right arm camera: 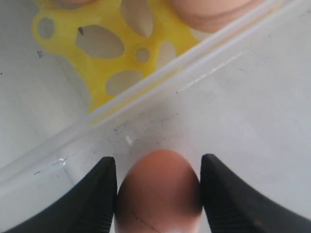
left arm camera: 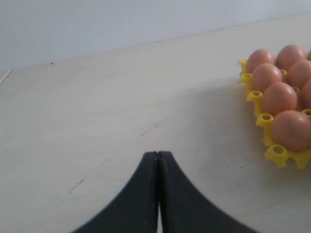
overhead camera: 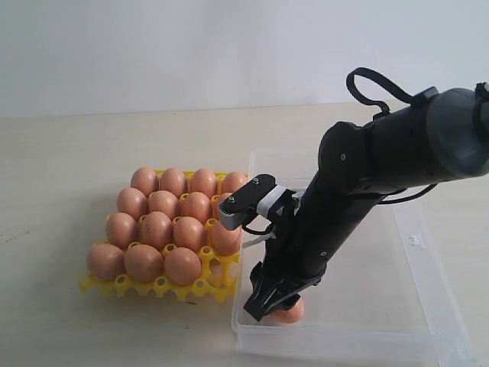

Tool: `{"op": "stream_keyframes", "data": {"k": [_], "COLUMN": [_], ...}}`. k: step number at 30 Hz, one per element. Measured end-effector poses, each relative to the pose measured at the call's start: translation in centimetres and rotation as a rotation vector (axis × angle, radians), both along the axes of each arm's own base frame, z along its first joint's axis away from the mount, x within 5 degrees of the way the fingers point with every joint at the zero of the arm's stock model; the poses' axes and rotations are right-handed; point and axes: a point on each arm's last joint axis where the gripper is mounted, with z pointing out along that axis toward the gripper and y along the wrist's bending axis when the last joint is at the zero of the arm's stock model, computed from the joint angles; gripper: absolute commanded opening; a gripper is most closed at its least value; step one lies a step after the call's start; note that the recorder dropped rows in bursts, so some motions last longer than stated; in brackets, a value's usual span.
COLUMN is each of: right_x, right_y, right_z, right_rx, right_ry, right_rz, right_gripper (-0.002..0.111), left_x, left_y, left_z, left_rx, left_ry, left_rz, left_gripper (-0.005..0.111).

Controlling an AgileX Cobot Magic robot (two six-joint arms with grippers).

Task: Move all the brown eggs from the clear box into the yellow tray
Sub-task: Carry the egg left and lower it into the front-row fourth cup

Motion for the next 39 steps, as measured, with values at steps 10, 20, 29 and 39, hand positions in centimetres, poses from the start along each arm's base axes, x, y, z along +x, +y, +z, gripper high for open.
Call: {"op": "stream_keyframes", "data": {"k": [10,20,29,39], "right_x": [0.2,0.6,1.0,-2.2], "right_y": [0.1,-0.1,0.6,5.3], "right_z": [0.2,5.7,9.6,5.8], "right_rx": [0.011,0.152,0.380,0.502], "right_ry": [-0.005,-0.196,-0.393,-0.483], "right_rz": [-0.059,-0.154,-0.380,-0.426], "right_gripper": [0.000,0.000,0.000,0.000], "left_x": [0.0,0.0,0.0,0.0], "left_y": [0.0,0.0,0.0,0.0], "left_z": [0.0,0.0,0.0,0.0], "left_rx": [0.000,0.000,0.000,0.000], "left_ry": [0.000,0.000,0.000,0.000], "left_rz": [0.000,0.000,0.000,0.000], "left_gripper": [0.000,0.000,0.000,0.000]}}
